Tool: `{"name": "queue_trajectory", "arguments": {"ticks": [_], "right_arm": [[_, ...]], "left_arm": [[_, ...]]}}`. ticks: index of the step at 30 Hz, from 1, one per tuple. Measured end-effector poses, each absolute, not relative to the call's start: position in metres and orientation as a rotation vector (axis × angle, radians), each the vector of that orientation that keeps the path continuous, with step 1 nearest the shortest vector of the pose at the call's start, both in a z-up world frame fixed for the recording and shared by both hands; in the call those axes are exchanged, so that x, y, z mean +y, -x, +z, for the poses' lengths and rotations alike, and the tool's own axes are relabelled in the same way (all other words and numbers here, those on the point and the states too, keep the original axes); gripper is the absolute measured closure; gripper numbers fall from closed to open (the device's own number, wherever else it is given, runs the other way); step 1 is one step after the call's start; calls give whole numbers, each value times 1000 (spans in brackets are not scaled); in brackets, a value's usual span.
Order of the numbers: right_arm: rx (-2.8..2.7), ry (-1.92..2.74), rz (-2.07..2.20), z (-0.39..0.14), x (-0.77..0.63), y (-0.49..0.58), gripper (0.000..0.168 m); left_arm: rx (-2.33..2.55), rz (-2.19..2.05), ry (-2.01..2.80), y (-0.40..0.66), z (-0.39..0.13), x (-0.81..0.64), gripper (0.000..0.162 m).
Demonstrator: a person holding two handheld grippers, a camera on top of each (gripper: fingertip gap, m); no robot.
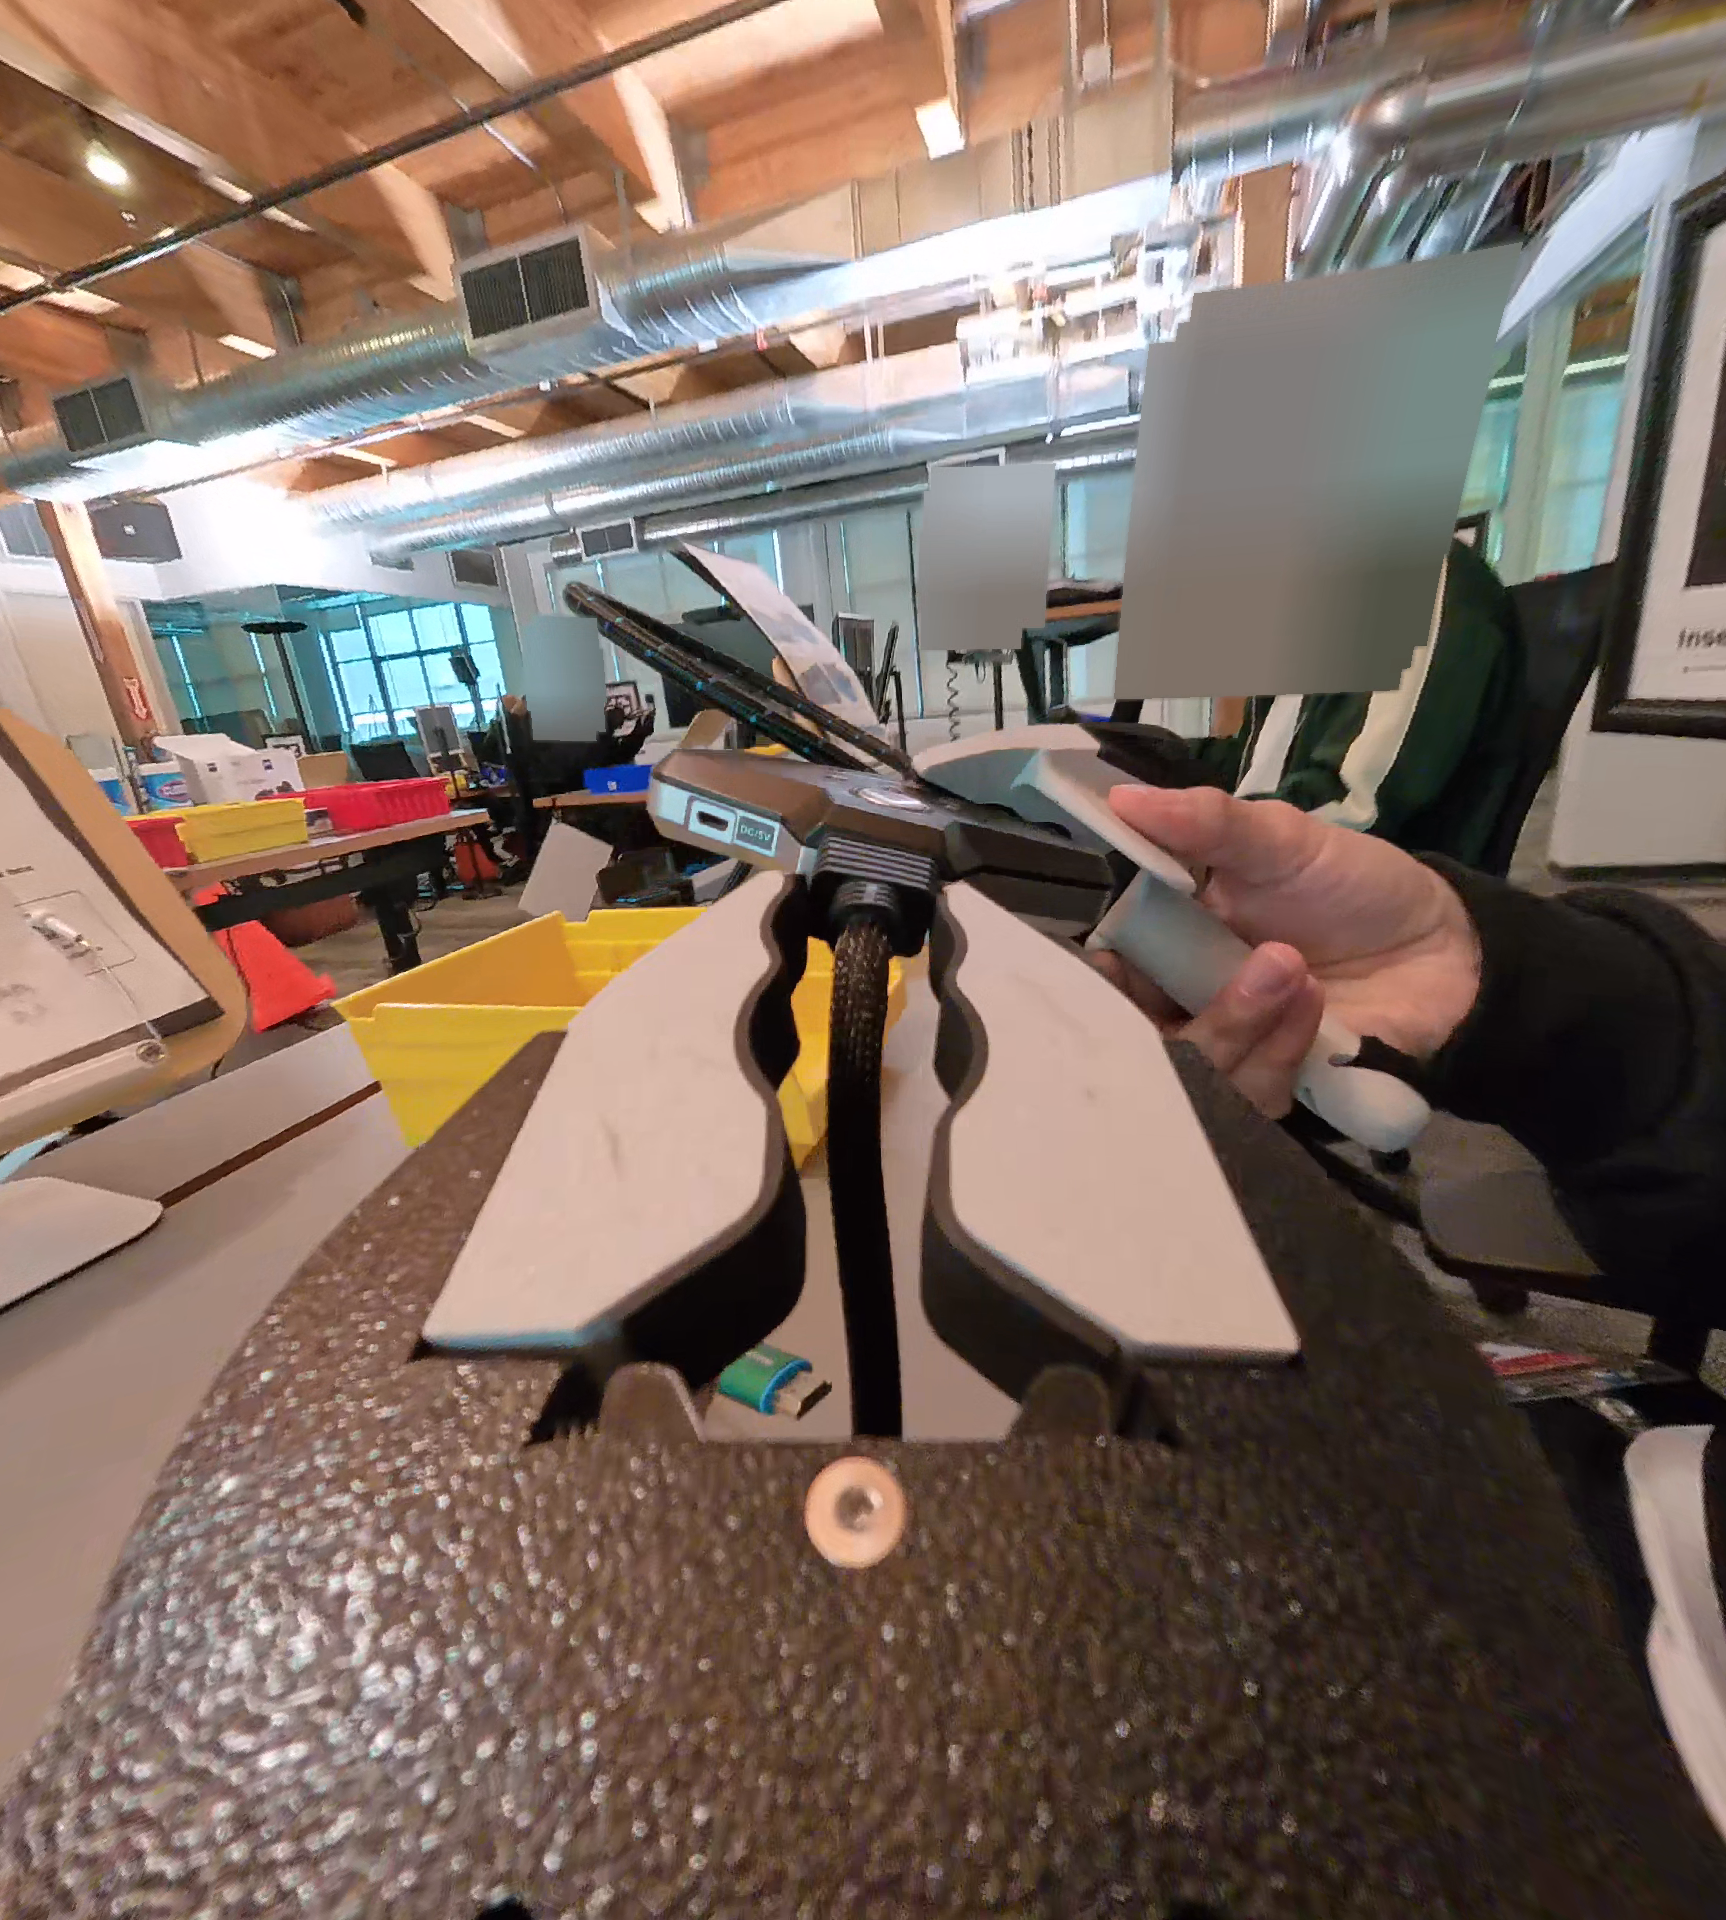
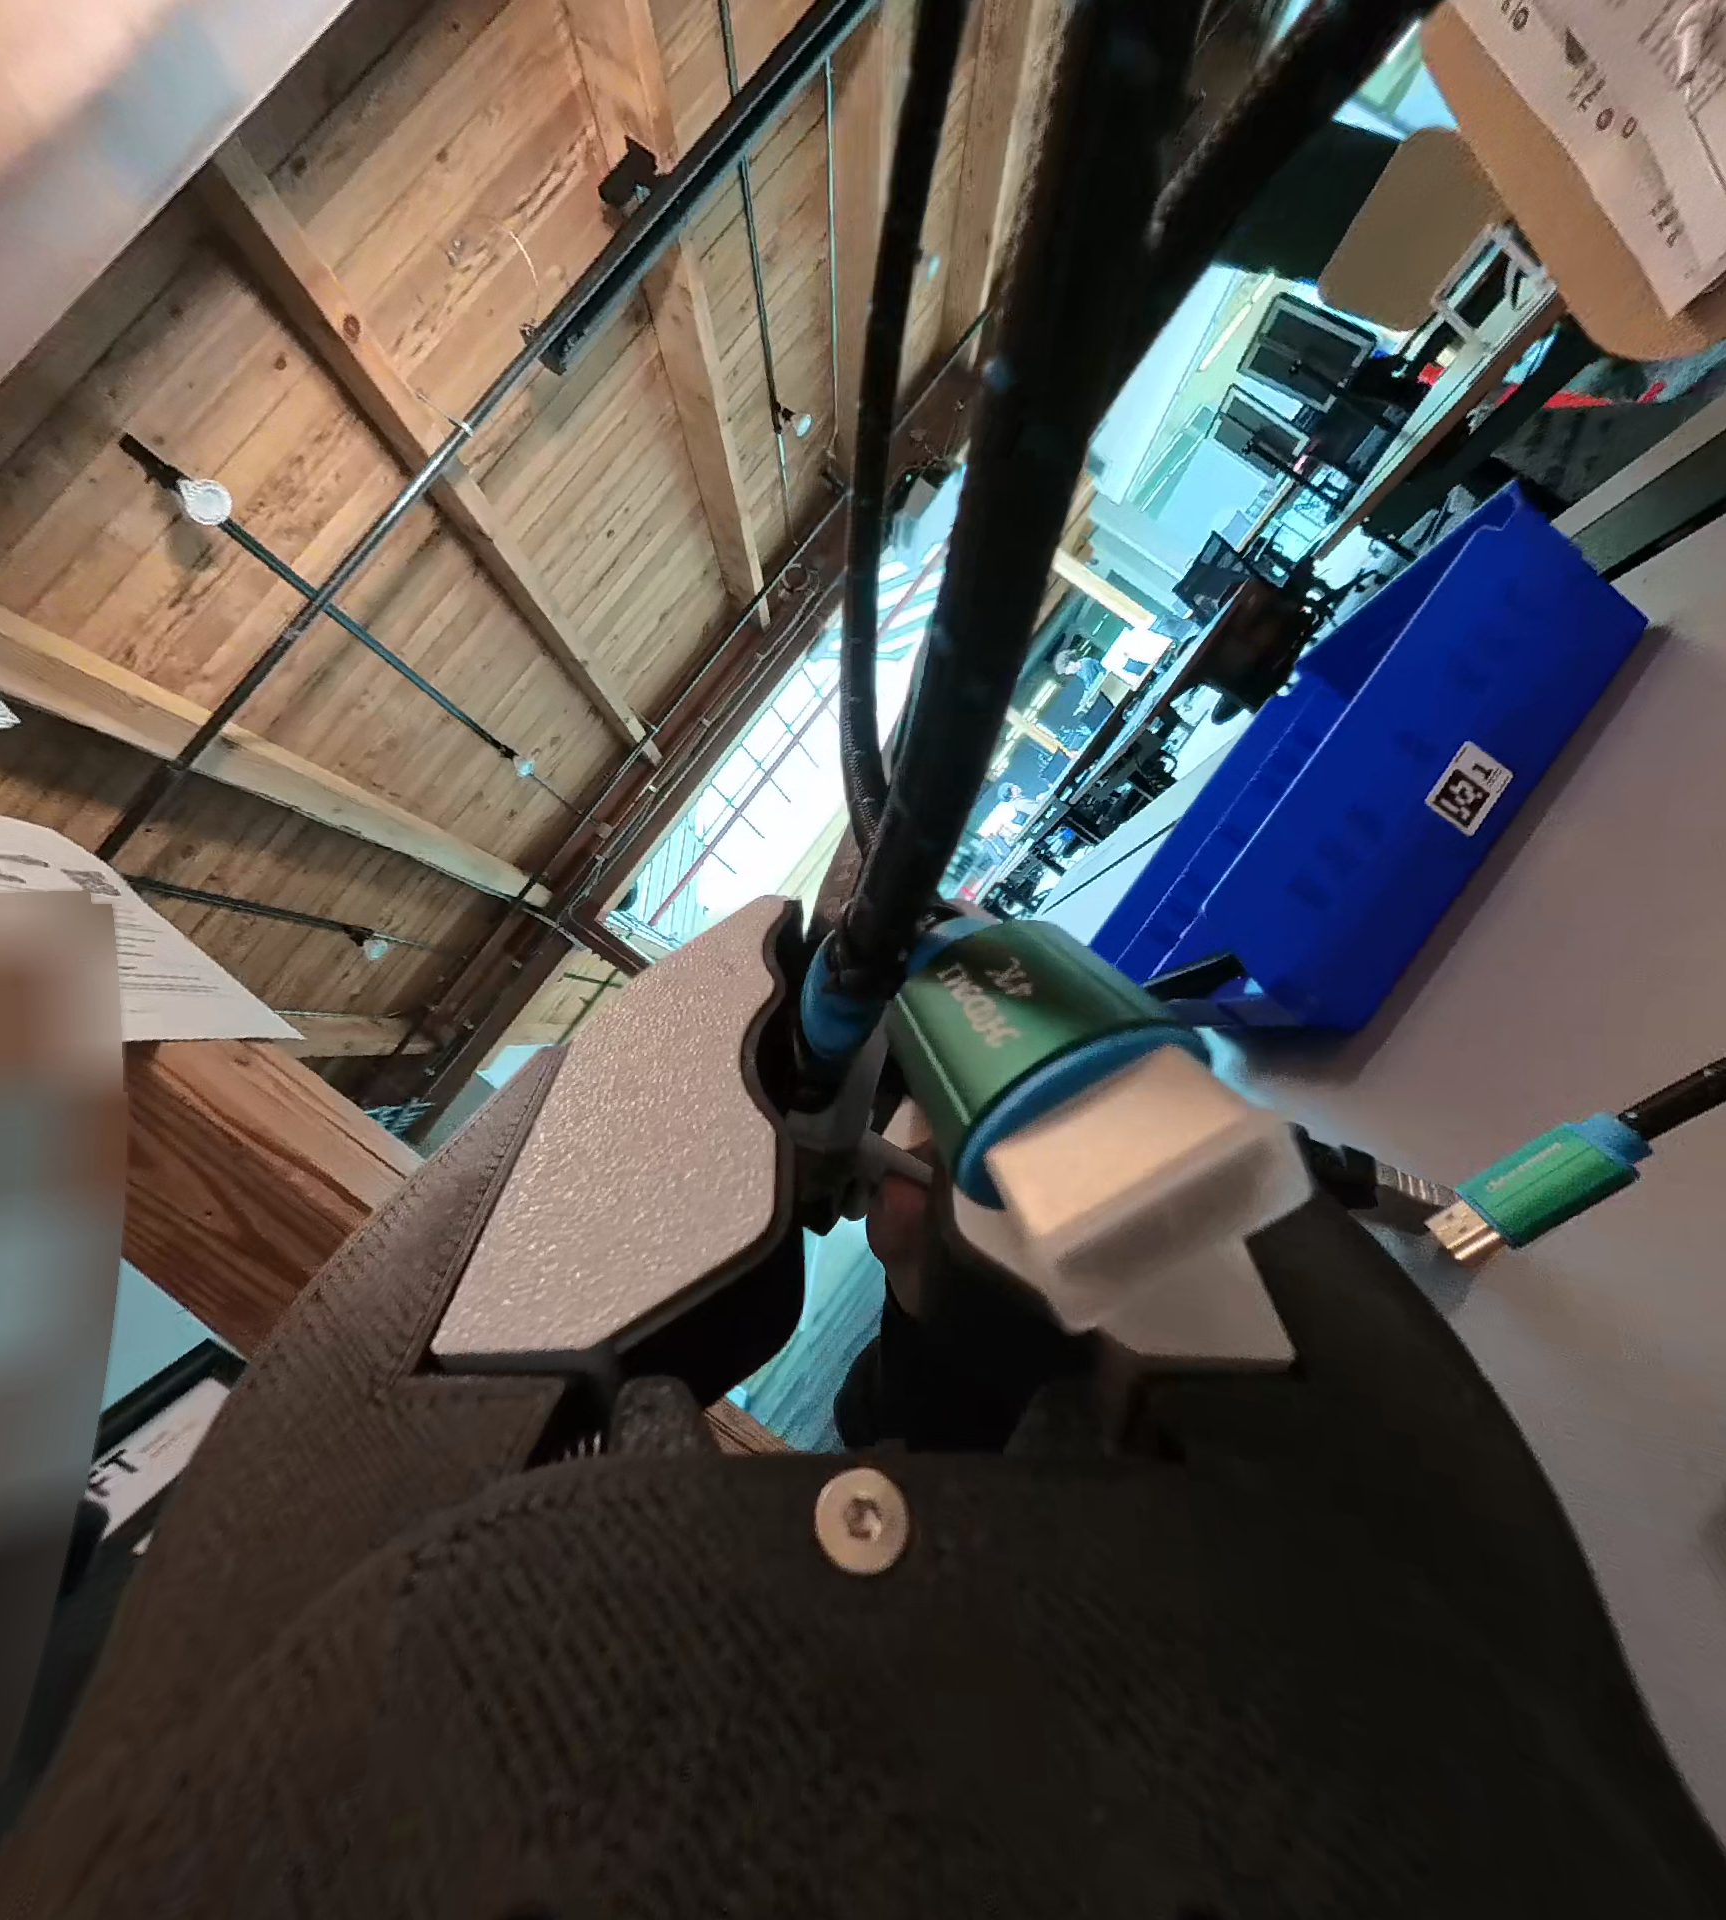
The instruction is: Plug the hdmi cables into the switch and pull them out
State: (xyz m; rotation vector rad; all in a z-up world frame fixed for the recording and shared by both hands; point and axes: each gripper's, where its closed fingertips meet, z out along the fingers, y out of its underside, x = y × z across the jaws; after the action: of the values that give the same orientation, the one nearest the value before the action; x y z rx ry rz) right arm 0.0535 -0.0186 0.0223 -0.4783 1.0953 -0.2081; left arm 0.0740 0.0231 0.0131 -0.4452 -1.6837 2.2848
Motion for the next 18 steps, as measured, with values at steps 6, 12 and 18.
{"name": "queue_trajectory", "arguments": {"ticks": [6, 12, 18], "right_arm": [[1042, 660, -357, 30, 2, -46, 139], [1224, 1247, -887, -3, -40, -28, 68], [812, 1750, -1019, 30, 8, -13, 87]], "left_arm": [[-1574, 2243, 365, -86, 21, 40, 140], [-1545, 2272, 249, -122, 22, 52, 140], [-1541, 2245, 375, -123, 13, 58, 140]]}}
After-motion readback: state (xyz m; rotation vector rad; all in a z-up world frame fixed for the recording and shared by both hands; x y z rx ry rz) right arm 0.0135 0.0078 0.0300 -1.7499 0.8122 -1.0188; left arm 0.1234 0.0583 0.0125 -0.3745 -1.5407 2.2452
